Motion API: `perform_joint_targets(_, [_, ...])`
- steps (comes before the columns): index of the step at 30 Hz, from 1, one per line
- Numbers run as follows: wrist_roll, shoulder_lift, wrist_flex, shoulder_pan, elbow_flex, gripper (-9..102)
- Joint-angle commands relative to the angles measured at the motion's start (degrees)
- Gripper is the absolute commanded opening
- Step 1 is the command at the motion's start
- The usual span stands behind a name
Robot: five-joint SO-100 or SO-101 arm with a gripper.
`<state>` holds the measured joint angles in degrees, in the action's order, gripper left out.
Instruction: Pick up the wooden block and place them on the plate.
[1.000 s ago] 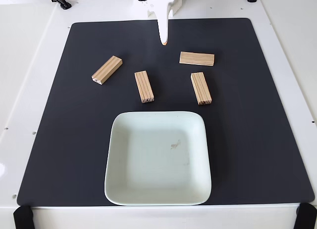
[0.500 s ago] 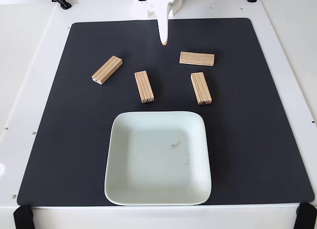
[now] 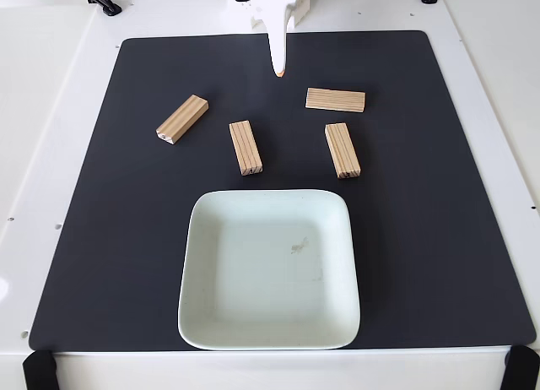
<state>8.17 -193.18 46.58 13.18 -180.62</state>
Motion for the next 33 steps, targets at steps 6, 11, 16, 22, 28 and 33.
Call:
perform_joint_targets(6, [0.4,0.1,-0.1,-0.1,0.3,-1])
perform_joint_targets(11, [0.4,0.1,-0.1,-0.1,0.3,-1])
perform_joint_targets(16, [0.4,0.1,-0.1,-0.1,0.3,-1])
perform_joint_targets(22, [0.1,0.1,-0.1,0.2,0.3,-1])
perform_joint_targets(28, [0.3,0.1,-0.1,0.1,0.3,-1])
perform_joint_targets(33, [-0.1,0.1,-0.1,0.5,0.4,-1])
